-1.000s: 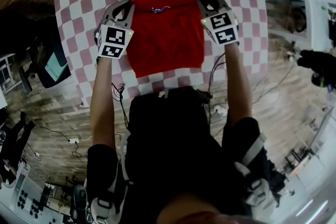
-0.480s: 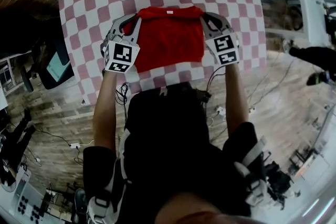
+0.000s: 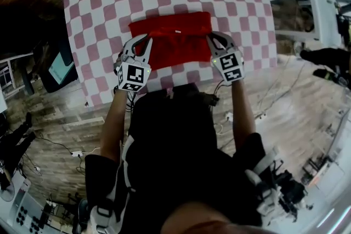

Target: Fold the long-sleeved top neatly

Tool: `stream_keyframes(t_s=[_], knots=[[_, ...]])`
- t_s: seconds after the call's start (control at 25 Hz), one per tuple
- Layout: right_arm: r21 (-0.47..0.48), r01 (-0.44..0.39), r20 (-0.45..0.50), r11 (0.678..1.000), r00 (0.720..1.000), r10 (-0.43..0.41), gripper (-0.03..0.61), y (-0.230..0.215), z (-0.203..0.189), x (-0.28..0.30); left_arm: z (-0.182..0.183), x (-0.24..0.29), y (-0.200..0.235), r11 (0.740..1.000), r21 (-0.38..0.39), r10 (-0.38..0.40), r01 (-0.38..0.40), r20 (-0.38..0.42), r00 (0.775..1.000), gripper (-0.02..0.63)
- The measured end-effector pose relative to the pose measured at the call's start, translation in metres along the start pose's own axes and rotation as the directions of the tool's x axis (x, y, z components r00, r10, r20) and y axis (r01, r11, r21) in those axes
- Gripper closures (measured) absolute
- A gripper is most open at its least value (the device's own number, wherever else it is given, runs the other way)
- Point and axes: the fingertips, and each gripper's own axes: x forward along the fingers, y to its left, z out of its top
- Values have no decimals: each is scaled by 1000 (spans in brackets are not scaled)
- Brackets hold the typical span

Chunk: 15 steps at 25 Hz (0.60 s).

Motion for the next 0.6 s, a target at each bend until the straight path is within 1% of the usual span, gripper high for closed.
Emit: stream_keyframes(t_s=[0.12,0.28,0.36,0.48,0.6], knots=[[11,-18,-25,1000,1000,18,548,15,-22,-4,-15,-8,-19,1000,15,-13,13,-9,1000,586],[30,-37,-68,999,997,39,548,35,-48,-8,-38,-12,-41,999,37,-38,40,-48,998,586],[23,-40,-92,999,995,42,548,43,-60,-9,-48,-14,-50,998,45,-47,50,-61,997,586],[1,-52,-118,999,992,52,548,55,-78,-6,-64,-16,-64,995,78,-57,63,-78,995,586],[1,-65,-142,998,988,64,548,64,-97,-2,-80,-15,-80,991,103,-76,85,-93,993,586]])
